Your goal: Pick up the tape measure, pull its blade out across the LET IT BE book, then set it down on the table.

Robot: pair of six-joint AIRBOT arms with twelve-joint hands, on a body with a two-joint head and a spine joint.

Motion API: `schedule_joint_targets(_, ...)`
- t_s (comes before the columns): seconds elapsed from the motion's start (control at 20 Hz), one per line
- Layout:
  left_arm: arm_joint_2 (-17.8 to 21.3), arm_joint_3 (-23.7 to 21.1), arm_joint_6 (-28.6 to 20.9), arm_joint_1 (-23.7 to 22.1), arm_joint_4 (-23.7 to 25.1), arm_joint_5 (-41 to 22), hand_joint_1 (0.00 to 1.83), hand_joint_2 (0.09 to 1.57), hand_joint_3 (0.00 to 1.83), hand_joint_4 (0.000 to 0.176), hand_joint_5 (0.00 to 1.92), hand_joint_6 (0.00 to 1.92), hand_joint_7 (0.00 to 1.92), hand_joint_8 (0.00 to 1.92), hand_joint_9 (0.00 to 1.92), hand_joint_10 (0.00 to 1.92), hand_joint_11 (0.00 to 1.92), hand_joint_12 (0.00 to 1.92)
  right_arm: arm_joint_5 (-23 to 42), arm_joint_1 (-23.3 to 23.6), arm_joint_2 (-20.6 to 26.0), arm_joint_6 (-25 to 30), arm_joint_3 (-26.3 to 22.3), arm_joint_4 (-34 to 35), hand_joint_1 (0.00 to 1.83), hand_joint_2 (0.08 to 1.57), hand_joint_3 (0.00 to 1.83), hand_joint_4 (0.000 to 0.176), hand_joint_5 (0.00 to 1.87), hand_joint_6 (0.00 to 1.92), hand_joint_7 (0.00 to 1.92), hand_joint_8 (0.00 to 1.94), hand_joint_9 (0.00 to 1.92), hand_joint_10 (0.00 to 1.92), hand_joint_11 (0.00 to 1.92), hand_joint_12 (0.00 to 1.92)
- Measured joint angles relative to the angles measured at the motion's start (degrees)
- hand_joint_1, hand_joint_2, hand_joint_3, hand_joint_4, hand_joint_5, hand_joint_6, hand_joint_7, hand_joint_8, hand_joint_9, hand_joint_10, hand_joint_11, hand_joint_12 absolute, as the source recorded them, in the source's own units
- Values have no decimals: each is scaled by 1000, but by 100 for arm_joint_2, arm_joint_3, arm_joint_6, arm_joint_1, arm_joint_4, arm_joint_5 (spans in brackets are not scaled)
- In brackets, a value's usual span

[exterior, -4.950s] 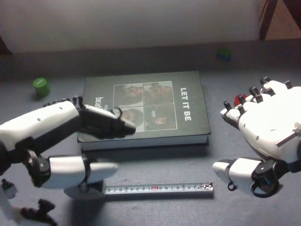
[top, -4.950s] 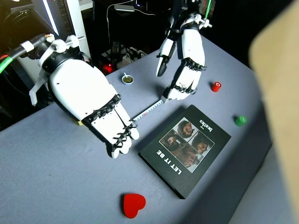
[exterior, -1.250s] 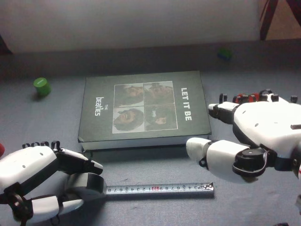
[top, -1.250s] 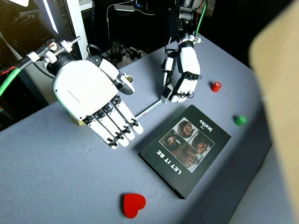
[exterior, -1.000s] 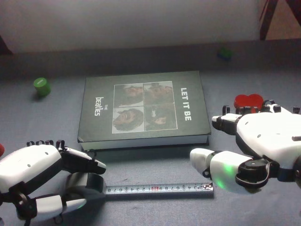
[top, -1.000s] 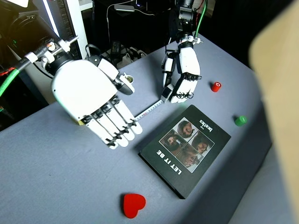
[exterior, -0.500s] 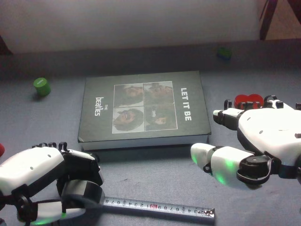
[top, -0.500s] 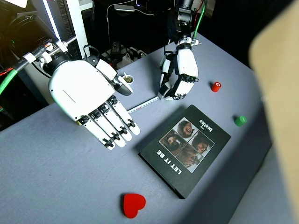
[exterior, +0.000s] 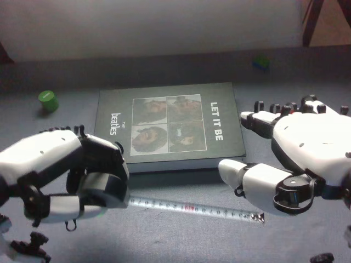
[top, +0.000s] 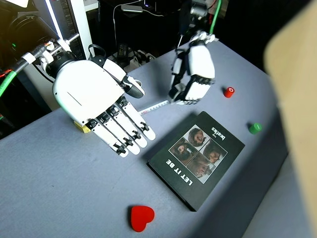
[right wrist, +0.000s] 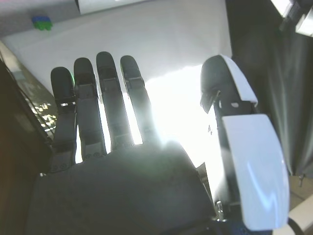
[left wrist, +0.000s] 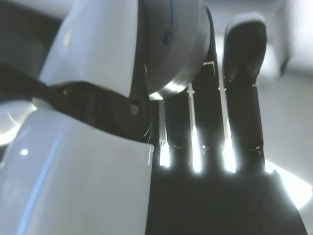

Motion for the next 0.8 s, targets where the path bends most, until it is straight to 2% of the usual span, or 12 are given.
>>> schedule_joint_targets(0.15,181,50,33,-660,15,739,1491,1066,0,0,940,901,1089,533,1080,879,955,1426,192,146,0,-151,205,-107,647,1148,0,0,392,22,432,7,410,18,10,1088)
schedule_joint_targets(0.3,219,321,319,-1451,-72,1519,1491,1065,0,0,943,901,1091,528,1080,877,956,1425,455,560,-57,-494,544,-186,838,1110,0,0,436,14,485,14,467,24,39,1122)
schedule_joint_targets(0.4,216,446,595,-1910,-275,1943,1491,1065,0,0,946,905,1091,521,1079,876,959,1422,621,754,-179,-756,684,-223,896,1112,0,0,490,8,601,12,585,37,140,1138)
schedule_joint_targets(0.5,210,597,839,-2406,-553,2398,1492,1064,0,0,949,891,1091,524,1089,868,947,1433,872,1036,-369,-1032,859,68,970,1090,0,0,585,21,734,24,705,59,252,1173)
schedule_joint_targets(0.6,131,861,922,-2728,-623,2826,1492,1064,0,0,949,886,1094,526,1101,855,935,1443,1003,1233,-470,-1165,1049,402,1008,1093,1,0,682,27,780,15,748,56,286,1181)
schedule_joint_targets(0.7,26,1082,938,-3117,-719,3211,1492,1059,0,0,961,874,1114,478,1103,842,956,1420,962,1300,-518,-1152,1211,380,1032,1109,3,0,742,25,812,13,795,59,324,1179)
schedule_joint_targets(0.8,-9,1163,973,-3287,-717,3366,1492,1059,0,0,961,874,1115,476,1101,845,958,1419,933,1318,-568,-1113,1287,326,1034,1110,3,0,746,26,814,13,796,58,322,1179)
